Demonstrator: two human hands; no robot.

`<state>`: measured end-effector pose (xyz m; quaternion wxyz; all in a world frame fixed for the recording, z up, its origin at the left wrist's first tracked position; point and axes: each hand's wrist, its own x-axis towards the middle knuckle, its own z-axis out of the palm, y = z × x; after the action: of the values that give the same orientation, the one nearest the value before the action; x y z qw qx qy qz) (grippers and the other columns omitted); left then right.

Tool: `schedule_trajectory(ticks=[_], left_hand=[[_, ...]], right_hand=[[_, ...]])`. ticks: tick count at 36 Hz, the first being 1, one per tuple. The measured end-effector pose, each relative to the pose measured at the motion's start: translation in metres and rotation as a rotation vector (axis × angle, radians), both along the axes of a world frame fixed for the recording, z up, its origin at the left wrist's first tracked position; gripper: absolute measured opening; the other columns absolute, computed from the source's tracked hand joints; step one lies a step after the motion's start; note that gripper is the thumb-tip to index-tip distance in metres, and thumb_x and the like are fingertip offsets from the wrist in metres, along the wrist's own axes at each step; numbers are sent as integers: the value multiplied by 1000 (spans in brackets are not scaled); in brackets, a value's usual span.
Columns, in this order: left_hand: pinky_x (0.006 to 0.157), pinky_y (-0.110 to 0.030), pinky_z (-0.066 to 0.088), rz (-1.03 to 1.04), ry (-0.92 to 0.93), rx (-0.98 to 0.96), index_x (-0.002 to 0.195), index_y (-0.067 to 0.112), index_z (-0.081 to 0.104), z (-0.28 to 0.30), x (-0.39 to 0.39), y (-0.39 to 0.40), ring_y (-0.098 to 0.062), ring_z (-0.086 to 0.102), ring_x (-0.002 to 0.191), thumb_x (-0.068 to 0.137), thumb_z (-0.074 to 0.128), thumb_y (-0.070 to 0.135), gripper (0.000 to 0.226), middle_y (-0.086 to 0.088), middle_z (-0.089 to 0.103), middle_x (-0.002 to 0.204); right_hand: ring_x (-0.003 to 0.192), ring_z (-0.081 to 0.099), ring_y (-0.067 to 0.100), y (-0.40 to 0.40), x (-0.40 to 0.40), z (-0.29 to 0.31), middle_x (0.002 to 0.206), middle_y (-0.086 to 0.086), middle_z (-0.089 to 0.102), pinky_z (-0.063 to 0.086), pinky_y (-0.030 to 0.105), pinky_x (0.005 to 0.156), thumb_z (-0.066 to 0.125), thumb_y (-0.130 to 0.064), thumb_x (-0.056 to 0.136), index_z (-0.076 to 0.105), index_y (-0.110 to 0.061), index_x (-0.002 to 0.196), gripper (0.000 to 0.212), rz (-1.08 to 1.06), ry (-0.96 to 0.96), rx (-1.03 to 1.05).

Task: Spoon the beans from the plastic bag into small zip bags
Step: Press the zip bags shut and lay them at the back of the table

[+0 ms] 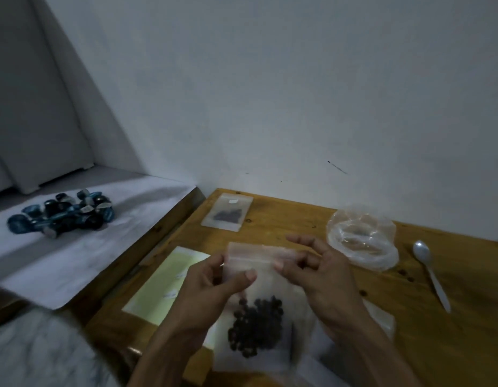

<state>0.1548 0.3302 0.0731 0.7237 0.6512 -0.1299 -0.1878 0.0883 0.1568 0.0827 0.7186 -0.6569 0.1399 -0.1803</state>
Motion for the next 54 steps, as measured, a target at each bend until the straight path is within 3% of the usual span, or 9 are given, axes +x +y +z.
schedule_trajectory(ticks=[5,11,15,22,31,39,46,51,54], left_hand=[[61,-39,58,149,33,-1,85,9,80,7,-3,25,-24,73,78,75,75,29,22,-12,76,85],[66,-43,59,403,70,-86,82,3,78,2,6,71,-25,73,79,73,73,29,27,-16,76,86],[60,-32,58,669,63,-145,72,10,78,-5,20,112,-20,69,70,75,73,32,23,-9,75,76],[53,-25,53,896,124,-103,82,10,73,-21,33,152,-13,69,54,82,76,24,14,-2,75,66],[77,-35,55,853,127,-28,84,12,76,-30,36,146,-22,74,77,83,77,25,13,-4,78,77],[49,-19,52,739,66,-107,85,7,75,-18,32,131,-15,73,63,91,67,20,17,-8,77,74],[51,-27,54,583,28,-99,84,3,76,-3,27,101,-27,73,66,92,64,25,26,-15,76,76],[58,-34,59,475,-25,-77,81,9,79,8,18,67,-22,75,77,94,63,24,25,-9,77,82],[54,-19,54,431,-45,-111,81,10,79,13,11,50,-15,75,77,94,63,19,23,-7,78,81]], right_hand=[[68,72,16,35,20,12,73,7,75,54,20,59,81,1,74,64,-18,112,46,121,-20,7],[80,74,16,74,57,8,83,6,77,57,26,71,80,-21,80,67,-17,106,29,199,6,-120],[78,68,11,82,90,-20,82,-5,73,56,26,70,76,-29,87,72,-22,87,7,136,95,-413],[64,65,11,99,126,-62,63,-7,67,59,37,65,70,-38,86,67,-20,66,27,141,352,-831],[63,63,20,126,149,-72,53,-7,61,53,40,81,72,-48,80,60,-18,54,41,56,479,-1003],[69,63,14,116,135,-54,56,-11,58,51,38,78,65,-36,92,57,-20,58,39,122,340,-869],[69,58,5,110,75,1,75,-5,68,50,19,64,71,-33,88,69,-20,77,17,247,-47,-465],[76,58,5,112,59,-1,75,-12,65,49,22,67,71,-39,87,66,-25,74,20,160,-43,-594],[81,57,6,103,54,-6,75,-12,64,50,31,71,70,-43,87,64,-27,73,22,33,-54,-665]])
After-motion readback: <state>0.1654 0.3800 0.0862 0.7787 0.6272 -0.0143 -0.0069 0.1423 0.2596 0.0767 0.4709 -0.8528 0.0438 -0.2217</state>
